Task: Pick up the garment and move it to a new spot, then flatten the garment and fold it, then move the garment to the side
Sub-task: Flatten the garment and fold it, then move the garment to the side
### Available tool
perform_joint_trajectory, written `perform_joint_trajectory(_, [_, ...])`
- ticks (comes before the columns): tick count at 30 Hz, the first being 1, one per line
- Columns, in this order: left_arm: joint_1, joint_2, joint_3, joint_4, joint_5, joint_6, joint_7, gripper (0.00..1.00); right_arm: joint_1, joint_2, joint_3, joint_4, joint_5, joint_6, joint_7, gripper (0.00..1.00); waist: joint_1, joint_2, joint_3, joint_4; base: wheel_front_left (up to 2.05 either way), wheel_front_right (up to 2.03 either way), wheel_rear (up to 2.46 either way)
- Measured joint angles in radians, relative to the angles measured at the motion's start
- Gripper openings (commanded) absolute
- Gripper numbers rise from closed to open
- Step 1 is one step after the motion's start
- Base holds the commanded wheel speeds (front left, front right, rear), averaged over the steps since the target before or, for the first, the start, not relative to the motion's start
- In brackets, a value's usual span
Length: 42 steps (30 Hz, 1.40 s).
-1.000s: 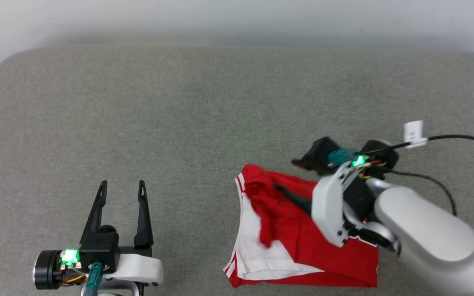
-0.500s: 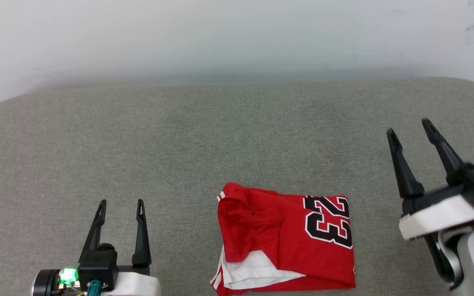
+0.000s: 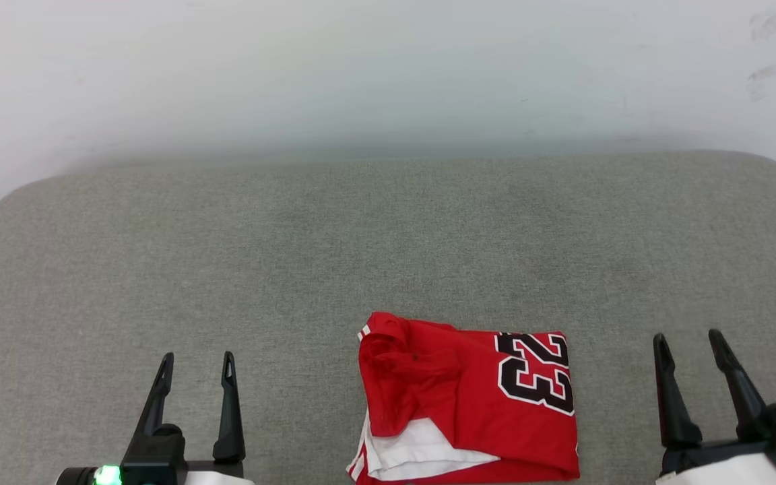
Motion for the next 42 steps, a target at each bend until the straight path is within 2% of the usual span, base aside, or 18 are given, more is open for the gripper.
perform_joint_trajectory(10, [0.027,-0.01,0.013,-0.011,-0.002,-0.012,0.0,1.0,0.082,0.035,-0.012,-0.038,0.001,0.0,0.0,1.0,0.0,0.0,-0.011,-0.001,0.0,0.0,0.0])
perform_joint_trajectory(17, [0.03,-0.015,0.02,-0.008,-0.001,-0.019,0.0,1.0,0.025,0.032,0.003,-0.062,-0.012,0.0,0.0,1.0,0.0,0.0,-0.003,-0.001,0.0,0.0,0.0])
perform_joint_trajectory(21, [0.026,-0.018,0.022,-0.008,-0.001,-0.019,0.0,1.0,-0.093,-0.025,0.02,-0.083,-0.024,0.0,0.0,1.0,0.0,0.0,0.012,-0.001,0.0,0.0,0.0])
perform_joint_trajectory(25, [0.013,-0.02,0.024,-0.008,0.001,-0.025,0.0,1.0,-0.24,-0.13,0.058,-0.099,-0.03,0.0,0.058,1.0,0.0,0.0,0.031,0.004,0.0,0.0,0.0])
perform_joint_trajectory(28, [0.004,-0.02,0.024,-0.006,0.004,-0.028,0.0,1.0,-0.346,-0.217,0.105,-0.097,0.006,0.0,0.185,1.0,0.0,0.0,0.044,0.01,0.0,0.0,0.0])
perform_joint_trajectory(32, [-0.004,-0.023,0.023,-0.001,0.006,-0.034,0.0,1.0,-0.433,-0.344,0.188,-0.066,0.163,0.0,0.475,1.0,0.0,0.0,0.055,0.017,0.0,0.0,0.0])
perform_joint_trajectory(35, [-0.01,-0.024,0.023,0.0,0.006,-0.037,0.0,1.0,-0.453,-0.416,0.226,-0.04,0.318,0.0,0.706,1.0,0.0,0.0,0.065,0.02,0.0,0.0,0.0])
perform_joint_trajectory(39, [-0.025,-0.027,0.024,0.0,0.006,-0.038,0.0,1.0,-0.447,-0.47,0.229,-0.002,0.508,0.0,0.931,1.0,0.0,0.0,0.079,0.024,0.0,0.0,0.0])
perform_joint_trajectory(42, [-0.032,-0.03,0.022,0.0,0.006,-0.043,0.0,1.0,-0.413,-0.474,0.22,0.026,0.618,0.0,1.049,1.0,0.0,0.0,0.093,0.028,0.0,0.0,0.0])
